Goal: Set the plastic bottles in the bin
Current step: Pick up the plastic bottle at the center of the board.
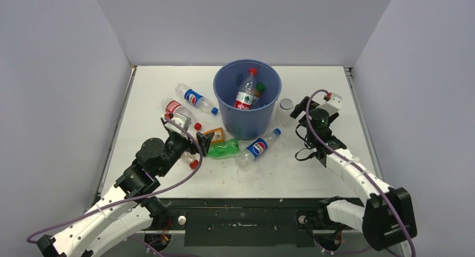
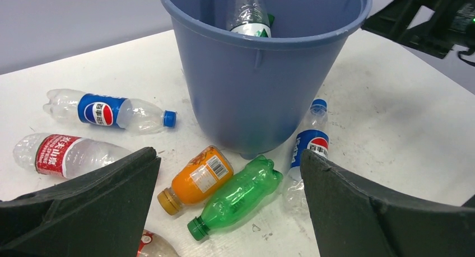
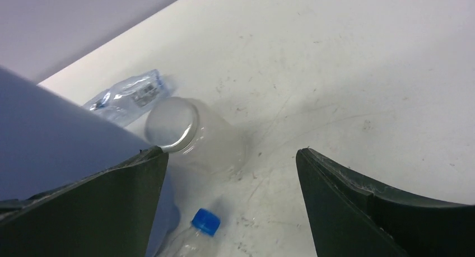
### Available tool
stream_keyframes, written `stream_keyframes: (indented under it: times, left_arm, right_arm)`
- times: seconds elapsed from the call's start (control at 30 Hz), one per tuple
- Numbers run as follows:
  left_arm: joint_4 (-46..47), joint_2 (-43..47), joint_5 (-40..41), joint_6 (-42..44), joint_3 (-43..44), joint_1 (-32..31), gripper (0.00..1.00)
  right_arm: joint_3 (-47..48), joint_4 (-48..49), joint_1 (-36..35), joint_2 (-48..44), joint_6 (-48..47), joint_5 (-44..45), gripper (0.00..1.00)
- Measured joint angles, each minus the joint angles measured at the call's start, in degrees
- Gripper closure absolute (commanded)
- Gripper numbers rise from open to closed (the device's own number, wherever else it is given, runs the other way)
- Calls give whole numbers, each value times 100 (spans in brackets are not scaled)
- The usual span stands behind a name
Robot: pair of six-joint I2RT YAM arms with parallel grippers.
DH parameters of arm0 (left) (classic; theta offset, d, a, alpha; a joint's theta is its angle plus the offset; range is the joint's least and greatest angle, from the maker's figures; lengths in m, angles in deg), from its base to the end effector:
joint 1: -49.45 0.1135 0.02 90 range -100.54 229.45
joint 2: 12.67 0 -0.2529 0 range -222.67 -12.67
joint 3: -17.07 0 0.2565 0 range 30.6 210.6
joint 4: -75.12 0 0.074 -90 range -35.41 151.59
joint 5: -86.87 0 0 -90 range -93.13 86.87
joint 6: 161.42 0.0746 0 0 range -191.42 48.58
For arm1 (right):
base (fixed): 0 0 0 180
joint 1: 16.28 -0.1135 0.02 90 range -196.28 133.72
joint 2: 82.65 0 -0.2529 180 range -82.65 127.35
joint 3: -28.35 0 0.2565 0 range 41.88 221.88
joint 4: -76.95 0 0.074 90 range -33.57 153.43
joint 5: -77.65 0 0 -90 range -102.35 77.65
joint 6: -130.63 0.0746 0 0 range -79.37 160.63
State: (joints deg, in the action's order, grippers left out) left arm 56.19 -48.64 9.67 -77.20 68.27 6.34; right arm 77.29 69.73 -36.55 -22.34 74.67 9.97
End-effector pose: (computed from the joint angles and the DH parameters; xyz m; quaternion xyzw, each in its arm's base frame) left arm 0.1641 -0.1309 0.3200 0.1598 0.7113 -0.2072 0.6524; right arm 0.2741 0.0710 0.2370 0.2076 0.7774 0.1215 0.5812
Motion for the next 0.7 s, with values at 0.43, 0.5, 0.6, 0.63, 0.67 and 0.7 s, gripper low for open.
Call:
stream_keyframes:
  times: [0.43, 0.5, 0.6, 0.63, 0.67, 0.7]
  left_arm:
    - [-96, 166, 138, 52, 63, -330, 4]
    - [-101, 166, 138, 52, 72, -330, 4]
    - [-114, 166, 138, 52, 74, -330, 4]
    - [-125, 166, 138, 55, 74, -330, 4]
    - [-133, 166, 138, 52, 74, -330, 4]
    - [-136, 164, 138, 52, 74, -330, 4]
  right_arm:
    - [461, 957, 564, 1539, -37, -1156, 2]
    - [621, 1029, 564, 1652, -66, -1215, 3]
    - [870, 1123, 564, 1921, -146, -1276, 5]
    - [920, 1158, 564, 2020, -173, -1303, 5]
    - [942, 1185, 564, 2105, -190, -1338, 5]
    - [949, 1207, 564, 2181, -201, -1364, 5]
